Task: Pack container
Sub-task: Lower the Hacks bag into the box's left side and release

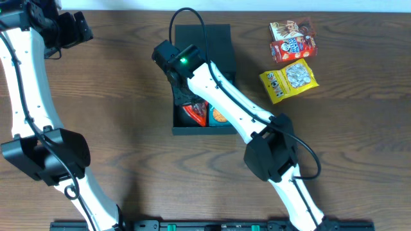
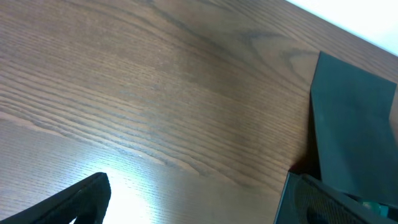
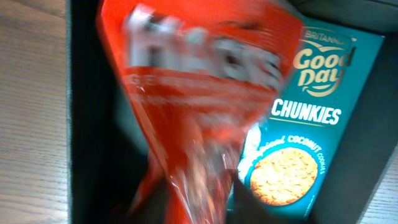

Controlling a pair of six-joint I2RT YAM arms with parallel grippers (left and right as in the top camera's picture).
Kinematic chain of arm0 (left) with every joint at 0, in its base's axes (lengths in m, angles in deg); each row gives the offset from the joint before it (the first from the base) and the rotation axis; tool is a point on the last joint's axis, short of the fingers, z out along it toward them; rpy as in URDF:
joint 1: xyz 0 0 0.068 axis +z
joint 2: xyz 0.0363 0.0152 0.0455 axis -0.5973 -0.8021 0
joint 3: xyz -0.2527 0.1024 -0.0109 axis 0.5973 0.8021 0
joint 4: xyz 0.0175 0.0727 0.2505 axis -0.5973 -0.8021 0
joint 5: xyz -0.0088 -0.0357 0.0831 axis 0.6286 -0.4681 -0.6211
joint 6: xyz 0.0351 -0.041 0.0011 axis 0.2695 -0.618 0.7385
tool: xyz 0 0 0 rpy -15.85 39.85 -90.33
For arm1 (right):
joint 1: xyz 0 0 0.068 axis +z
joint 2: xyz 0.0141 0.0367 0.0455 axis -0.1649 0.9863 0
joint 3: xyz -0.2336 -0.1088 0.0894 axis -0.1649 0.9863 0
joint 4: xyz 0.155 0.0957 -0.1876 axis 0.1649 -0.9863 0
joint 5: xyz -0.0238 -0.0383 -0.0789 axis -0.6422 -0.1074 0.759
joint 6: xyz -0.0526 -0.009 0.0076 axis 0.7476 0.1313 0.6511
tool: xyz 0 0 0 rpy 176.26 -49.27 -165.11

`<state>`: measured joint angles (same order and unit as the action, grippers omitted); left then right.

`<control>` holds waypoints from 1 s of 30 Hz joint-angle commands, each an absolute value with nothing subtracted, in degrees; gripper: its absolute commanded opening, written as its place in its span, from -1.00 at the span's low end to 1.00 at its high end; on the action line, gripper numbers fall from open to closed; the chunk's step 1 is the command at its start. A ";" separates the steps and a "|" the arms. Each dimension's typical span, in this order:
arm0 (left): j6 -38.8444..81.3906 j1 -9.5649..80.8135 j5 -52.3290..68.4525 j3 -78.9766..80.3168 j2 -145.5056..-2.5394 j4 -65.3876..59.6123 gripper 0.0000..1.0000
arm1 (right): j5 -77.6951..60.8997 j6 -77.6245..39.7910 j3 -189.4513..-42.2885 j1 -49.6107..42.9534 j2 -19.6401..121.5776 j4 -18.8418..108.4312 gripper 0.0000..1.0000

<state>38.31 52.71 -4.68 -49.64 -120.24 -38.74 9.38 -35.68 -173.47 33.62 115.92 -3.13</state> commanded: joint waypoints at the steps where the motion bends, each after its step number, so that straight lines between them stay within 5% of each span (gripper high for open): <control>1: 39.34 52.75 -4.22 -49.73 -120.17 -38.92 0.90 | 11.26 -32.86 -174.15 34.06 115.33 -3.24 0.36; 3: 39.34 52.75 -4.22 -49.73 -120.17 -38.94 0.90 | 11.24 -31.38 -174.17 34.04 115.33 -3.24 0.64; 6: 39.34 52.75 -4.22 -49.73 -120.17 -38.96 0.90 | 11.24 -30.41 -174.33 33.95 115.28 -3.15 0.40; 9: 39.34 52.75 -4.22 -49.73 -120.17 -38.96 0.91 | 10.96 -30.41 -174.30 32.96 115.20 -2.32 -0.92; 10: 39.34 52.75 -4.22 -49.73 -120.17 -38.96 0.91 | 9.23 -30.41 -174.09 32.13 115.37 -1.29 -0.97; 30: 39.36 52.75 -4.24 -49.73 -120.17 -39.16 0.91 | 0.95 -25.50 -172.49 28.55 125.38 8.87 -0.97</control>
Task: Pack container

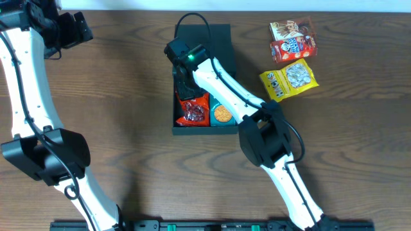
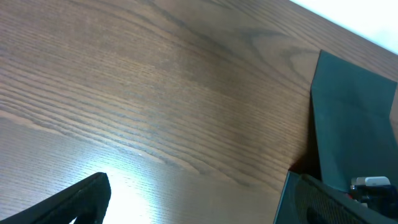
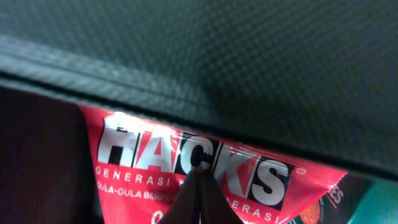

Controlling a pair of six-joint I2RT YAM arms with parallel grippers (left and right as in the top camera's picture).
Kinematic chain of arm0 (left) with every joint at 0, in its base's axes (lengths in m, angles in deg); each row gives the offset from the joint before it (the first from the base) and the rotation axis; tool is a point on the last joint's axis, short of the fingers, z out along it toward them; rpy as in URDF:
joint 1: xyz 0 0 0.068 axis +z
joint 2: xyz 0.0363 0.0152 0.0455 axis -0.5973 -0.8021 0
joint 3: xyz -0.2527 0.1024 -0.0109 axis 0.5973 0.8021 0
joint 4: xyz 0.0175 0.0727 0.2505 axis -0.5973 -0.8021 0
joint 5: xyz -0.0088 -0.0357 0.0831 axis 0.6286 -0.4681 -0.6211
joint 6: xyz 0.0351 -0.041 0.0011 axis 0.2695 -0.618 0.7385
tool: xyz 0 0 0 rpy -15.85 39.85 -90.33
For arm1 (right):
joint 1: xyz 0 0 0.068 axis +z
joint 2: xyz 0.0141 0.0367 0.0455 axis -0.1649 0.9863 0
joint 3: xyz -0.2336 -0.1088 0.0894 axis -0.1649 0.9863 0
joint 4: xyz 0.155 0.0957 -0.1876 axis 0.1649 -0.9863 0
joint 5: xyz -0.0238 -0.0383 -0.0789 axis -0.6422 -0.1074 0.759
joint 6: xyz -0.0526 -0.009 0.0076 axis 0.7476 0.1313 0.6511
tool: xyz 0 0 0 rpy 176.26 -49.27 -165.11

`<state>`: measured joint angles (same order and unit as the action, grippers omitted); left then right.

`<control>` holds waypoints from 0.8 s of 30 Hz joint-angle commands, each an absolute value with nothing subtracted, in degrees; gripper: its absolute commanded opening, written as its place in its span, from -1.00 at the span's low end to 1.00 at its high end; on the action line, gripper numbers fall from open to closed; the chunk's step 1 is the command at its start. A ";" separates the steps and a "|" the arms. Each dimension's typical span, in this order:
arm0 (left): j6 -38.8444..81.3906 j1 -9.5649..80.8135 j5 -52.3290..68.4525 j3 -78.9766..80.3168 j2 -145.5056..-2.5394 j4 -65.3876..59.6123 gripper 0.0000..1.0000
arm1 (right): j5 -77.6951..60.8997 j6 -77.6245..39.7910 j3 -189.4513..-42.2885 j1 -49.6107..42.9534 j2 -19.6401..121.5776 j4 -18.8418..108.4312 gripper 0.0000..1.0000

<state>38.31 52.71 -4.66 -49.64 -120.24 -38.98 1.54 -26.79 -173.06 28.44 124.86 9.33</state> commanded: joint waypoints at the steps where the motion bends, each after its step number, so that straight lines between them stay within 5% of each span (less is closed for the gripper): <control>1: 39.34 52.75 -4.24 -49.73 -120.17 -39.14 0.91 | 1.30 -25.34 -172.80 28.35 125.12 8.92 -0.97; 11: 39.34 52.75 -4.27 -49.73 -120.17 -39.16 0.91 | 6.26 -20.16 -185.74 21.77 115.52 5.29 -0.97; 19: 39.10 52.73 -4.27 -49.73 -120.17 -39.12 0.91 | 4.73 -21.74 -186.48 2.93 114.74 14.77 -0.97; 24: 39.08 52.73 -4.20 -49.73 -120.17 -38.96 0.90 | 0.88 -21.71 -186.48 -4.10 120.42 31.21 -0.96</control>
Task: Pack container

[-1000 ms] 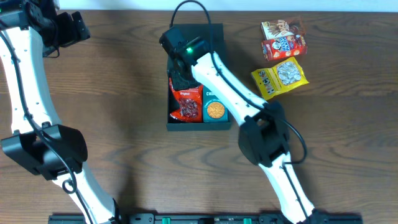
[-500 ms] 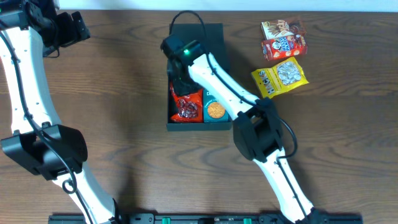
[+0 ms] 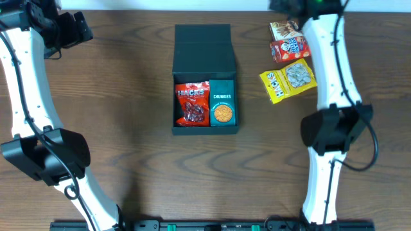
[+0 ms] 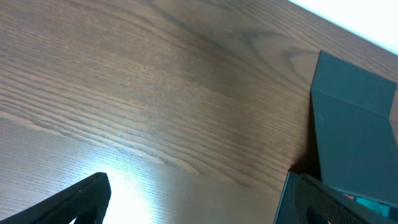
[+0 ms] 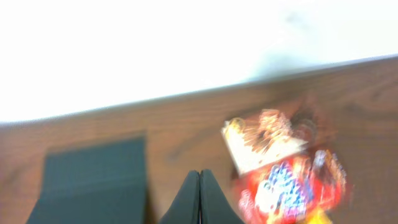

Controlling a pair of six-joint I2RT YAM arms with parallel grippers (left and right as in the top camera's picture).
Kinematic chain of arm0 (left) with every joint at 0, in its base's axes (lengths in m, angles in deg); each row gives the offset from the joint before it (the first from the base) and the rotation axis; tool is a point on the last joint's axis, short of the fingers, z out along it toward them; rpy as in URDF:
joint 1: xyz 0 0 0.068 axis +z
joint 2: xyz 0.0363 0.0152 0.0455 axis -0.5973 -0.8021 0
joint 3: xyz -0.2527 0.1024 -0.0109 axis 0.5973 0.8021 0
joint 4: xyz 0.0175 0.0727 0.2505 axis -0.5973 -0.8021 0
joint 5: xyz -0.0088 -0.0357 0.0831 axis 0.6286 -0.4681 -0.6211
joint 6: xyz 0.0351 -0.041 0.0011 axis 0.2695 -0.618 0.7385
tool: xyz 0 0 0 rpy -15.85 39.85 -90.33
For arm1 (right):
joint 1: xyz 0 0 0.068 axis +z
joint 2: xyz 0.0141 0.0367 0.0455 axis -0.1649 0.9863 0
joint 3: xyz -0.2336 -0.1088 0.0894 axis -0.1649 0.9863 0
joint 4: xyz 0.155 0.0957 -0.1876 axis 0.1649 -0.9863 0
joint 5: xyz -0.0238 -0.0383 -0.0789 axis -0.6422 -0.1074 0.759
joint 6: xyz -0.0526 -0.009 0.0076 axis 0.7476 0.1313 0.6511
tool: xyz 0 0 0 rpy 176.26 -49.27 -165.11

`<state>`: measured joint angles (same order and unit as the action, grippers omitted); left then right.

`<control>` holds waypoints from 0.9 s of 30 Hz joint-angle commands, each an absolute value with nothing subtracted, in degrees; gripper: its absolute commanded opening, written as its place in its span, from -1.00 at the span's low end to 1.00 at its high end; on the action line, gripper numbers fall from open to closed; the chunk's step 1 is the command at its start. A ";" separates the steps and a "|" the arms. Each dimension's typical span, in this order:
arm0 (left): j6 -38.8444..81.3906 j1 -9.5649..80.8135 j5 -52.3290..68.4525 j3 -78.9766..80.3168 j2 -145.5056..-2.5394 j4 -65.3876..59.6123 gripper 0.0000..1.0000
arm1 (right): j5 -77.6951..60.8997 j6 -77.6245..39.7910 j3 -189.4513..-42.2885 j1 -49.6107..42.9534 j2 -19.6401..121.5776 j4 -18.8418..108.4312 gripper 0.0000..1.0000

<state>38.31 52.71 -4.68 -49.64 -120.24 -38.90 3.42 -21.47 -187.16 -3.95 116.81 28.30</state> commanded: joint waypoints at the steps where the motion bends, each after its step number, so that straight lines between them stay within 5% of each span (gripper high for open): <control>1: 39.08 52.73 -4.18 -49.73 -120.17 -39.09 0.91 | 0.88 -21.69 -186.48 -4.61 121.67 35.45 -0.96; 7: 39.08 52.73 -4.24 -49.73 -120.17 -39.86 0.91 | 0.64 -22.00 -186.48 -4.56 129.53 53.48 -0.97; 27: 39.10 52.73 -4.27 -49.73 -120.17 -41.52 0.91 | 1.03 -28.34 -186.46 -10.95 137.86 52.17 -0.97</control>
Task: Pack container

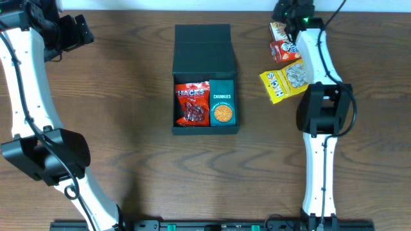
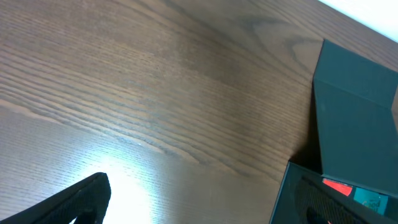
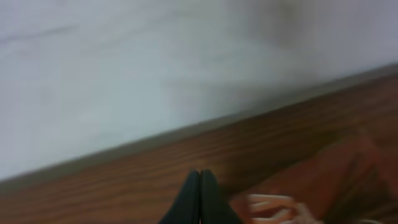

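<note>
The black box [image 1: 182, 130] lies mid-table with its lid [image 1: 203, 40] folded back. Inside it a red Hacks bag [image 1: 191, 102] lies left of a teal Chunkies box [image 1: 222, 106]. At the far right lie a brown-and-cream pack [image 1: 280, 30], a red pack [image 1: 282, 51] and a yellow pack [image 1: 289, 81]. My right gripper [image 1: 290, 14] hovers at the back edge over the brown-and-cream pack; in the blurred right wrist view it [image 3: 199, 186] is shut and holds nothing, with a reddish pack [image 3: 317, 180] just beside it. My left gripper [image 1: 80, 29] is open at the far left back.
The table's back edge and a pale wall [image 3: 155, 74] lie right behind the right gripper. My right arm [image 1: 314, 58] crosses over the snack packs. In the left wrist view the box lid [image 2: 354, 106] shows at the right, bare wood around it.
My right gripper, still shut, has come down closer to the table's back edge beside the brown-and-cream pack. The left wrist view has shifted slightly. The box contents are unchanged.
My right gripper held the red Hacks bag over the box beside the Chunkies box. Then the bag lay in the box with my shut fingertips on it. Then the gripper was away at the back right by the loose packs, and now it is close above them.
</note>
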Controlling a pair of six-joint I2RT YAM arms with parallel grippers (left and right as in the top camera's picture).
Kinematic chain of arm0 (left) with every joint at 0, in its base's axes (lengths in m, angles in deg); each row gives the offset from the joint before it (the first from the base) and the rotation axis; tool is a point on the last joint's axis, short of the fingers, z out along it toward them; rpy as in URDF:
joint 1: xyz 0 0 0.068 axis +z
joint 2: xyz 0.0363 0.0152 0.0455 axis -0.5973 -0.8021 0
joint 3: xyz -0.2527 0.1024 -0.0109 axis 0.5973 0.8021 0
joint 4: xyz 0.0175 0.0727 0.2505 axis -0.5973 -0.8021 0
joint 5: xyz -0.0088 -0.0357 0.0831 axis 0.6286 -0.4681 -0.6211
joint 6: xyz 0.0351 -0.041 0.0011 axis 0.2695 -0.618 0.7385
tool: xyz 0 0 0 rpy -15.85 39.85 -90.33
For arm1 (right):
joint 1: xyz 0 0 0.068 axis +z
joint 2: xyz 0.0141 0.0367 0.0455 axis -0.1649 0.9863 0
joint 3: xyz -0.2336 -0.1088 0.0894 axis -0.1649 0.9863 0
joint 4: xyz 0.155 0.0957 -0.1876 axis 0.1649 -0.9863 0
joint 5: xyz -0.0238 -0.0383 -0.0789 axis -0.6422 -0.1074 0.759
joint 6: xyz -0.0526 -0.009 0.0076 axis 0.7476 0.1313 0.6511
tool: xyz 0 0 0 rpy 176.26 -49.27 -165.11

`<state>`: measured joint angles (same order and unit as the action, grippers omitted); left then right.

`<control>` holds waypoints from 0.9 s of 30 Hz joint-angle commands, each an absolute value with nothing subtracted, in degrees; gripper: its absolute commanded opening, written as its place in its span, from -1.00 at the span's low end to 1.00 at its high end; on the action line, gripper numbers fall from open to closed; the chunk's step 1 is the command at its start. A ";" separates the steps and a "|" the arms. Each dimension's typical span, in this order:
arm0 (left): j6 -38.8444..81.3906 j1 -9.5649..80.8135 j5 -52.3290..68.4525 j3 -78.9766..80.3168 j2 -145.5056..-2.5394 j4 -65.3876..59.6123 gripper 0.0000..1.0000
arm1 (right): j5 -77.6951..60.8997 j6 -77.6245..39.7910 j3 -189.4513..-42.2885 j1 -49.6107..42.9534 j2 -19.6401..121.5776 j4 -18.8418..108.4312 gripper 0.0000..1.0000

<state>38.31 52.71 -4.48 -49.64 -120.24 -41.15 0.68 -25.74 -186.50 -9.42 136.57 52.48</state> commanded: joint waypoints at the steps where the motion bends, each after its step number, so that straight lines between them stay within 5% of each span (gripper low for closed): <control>1: 39.10 52.73 -4.27 -49.73 -120.17 -41.52 0.91 | 0.49 -28.93 -186.46 -11.75 138.36 52.08 -0.97; 27: 39.10 52.73 -4.27 -49.73 -120.17 -41.61 0.91 | -5.35 -30.65 -186.48 -14.75 140.55 38.90 -0.96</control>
<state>38.31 52.71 -4.48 -49.64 -120.24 -41.34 -3.93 -30.15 -187.31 -14.20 139.15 41.68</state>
